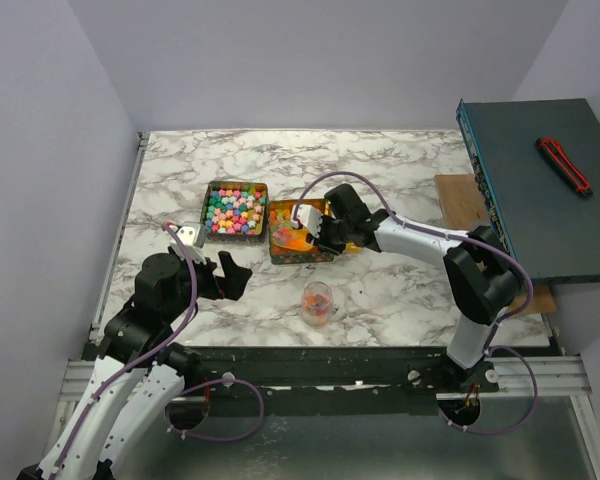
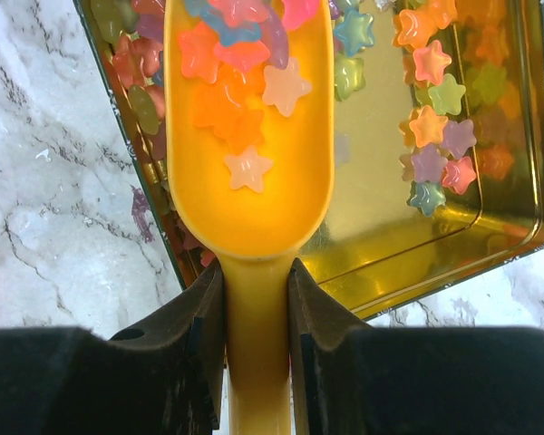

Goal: Pack the candies
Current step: Scoop the fake candies from the storage box, then place the fake candies in the packing bottle.

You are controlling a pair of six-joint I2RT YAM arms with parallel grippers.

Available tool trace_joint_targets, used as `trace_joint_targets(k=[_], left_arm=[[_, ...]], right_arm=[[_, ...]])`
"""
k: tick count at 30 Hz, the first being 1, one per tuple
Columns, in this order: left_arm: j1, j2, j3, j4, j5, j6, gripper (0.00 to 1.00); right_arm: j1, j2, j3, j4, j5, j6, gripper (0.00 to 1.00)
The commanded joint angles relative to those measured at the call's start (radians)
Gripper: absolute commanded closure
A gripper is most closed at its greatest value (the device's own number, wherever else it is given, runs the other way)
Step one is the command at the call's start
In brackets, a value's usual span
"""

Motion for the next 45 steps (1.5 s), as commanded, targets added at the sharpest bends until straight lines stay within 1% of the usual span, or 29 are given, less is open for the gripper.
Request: trace_joint_targets(k=[1,13,20,22,28,31,34,39,45], left_arm=[[0.007,0.009,0.001,0.009,-0.018,0.004,0.01],[0.007,-0.009,-0.003,0.021,0.002,0.001,0.01],[0.007,-0.013,-0.007,0.030,0.011,0.001,0.01],[0.007,-0.011,-0.006,0.030,0.011,0.002,0.01],[0.007,-0.009,-0.007,0.033,0.014,0.003,0.01],[0.007,-0.010,-0.007,0.031,0.018,0.003,0.01],[0.007,-0.010,-0.009,0.034,0.024,0.003,0.01],[0.007,-0.014,-0.009,0.034,0.027,0.004,0.01],[0.007,-0.017,-0.010,0.035,0.022,0.004,0.01]], right_arm=[[-0.013,-0.044,-0.054,0.131,-0.064,0.087,1.00],[-0.023,-0.167,-0.175,0.282,-0.045,0.169,1.00],[-0.023,-0.295,-0.188,0.265,-0.030,0.206,0.99],[-0.021,-0.322,-0.171,0.196,-0.029,0.219,0.99],[-0.018,-0.412,-0.149,0.103,0.037,0.292,1.00],[-0.014,-0.458,-0.130,0.047,0.079,0.359,0.99],[-0.005,-0.478,-0.072,-0.064,0.118,0.432,0.99],[0.034,-0.539,-0.029,-0.189,0.163,0.522,0.99],[0.110,-0.593,0.035,-0.329,0.263,0.624,0.99]])
